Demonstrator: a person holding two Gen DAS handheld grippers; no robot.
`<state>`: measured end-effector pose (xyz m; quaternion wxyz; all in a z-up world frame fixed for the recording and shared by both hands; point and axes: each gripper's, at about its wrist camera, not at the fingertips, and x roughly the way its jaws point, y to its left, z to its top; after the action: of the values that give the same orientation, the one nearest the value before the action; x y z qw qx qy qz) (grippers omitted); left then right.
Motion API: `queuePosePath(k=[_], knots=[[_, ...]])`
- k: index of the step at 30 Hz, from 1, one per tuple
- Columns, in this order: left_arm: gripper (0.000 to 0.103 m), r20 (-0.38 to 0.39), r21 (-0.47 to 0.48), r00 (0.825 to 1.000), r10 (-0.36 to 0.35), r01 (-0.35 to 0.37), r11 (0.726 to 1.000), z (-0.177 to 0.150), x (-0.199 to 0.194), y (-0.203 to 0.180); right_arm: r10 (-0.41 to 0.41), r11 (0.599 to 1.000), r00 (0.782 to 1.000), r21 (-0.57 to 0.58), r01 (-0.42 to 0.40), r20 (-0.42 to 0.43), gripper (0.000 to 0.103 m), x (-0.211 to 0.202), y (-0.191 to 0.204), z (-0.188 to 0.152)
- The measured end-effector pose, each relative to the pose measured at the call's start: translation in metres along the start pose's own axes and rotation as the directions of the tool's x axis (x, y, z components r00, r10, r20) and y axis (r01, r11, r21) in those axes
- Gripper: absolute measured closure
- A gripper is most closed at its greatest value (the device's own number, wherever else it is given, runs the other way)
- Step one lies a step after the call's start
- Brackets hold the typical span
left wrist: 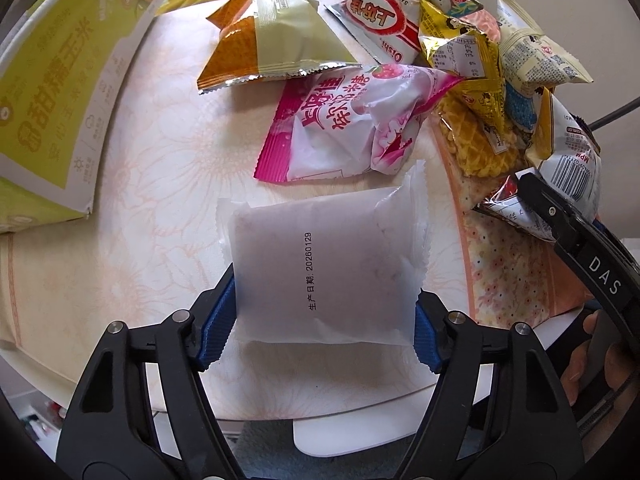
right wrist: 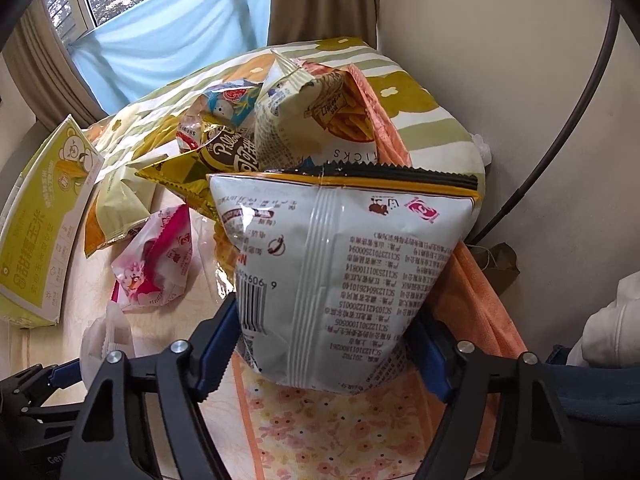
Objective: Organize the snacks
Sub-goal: 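Grasp the white pastry packet with the left tool while the right tool grasps a white chip bag, then carry both packets over the cardboard box and open both tools to drop them inside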
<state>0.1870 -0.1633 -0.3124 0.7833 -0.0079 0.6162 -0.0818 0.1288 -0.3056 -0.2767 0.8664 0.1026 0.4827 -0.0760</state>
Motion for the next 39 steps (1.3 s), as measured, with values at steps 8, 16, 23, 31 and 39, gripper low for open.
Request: queuePosePath(k=[8,16,23,31,39], knots=[[0.032,0.068,-0.011,0.998,-0.013,0.014,1.000,0.006,-0.032,-0.002,0.046,0.999,0.998,-0.020,-0.045,0.043,0.038,-0.024,0.005,0.003],[0.032,0.213,-0.050,0.977,-0.011,0.022,0.998,0.016,-0.095,0.007,0.110,0.991,0.989,-0.082,-0.102,0.102,0.039,-0.061,0.021,0.014],[0.032,0.336,-0.145,0.940,0.053,-0.004,0.989,0.031,-0.161,0.052,0.258,0.947,0.956,-0.230,-0.223,0.137,0.038,-0.099,0.066,0.040],[0.032,0.399,-0.230,0.908,0.126,-0.034,0.973,0.052,-0.208,0.146,0.450,0.851,0.882,-0.367,-0.376,0.139,0.038,-0.127,0.160,0.078],[0.032,0.335,-0.244,0.930,0.155,-0.074,0.967,0.074,-0.201,0.242,0.491,0.807,0.866,-0.428,-0.408,0.100,0.038,-0.121,0.261,0.092]])
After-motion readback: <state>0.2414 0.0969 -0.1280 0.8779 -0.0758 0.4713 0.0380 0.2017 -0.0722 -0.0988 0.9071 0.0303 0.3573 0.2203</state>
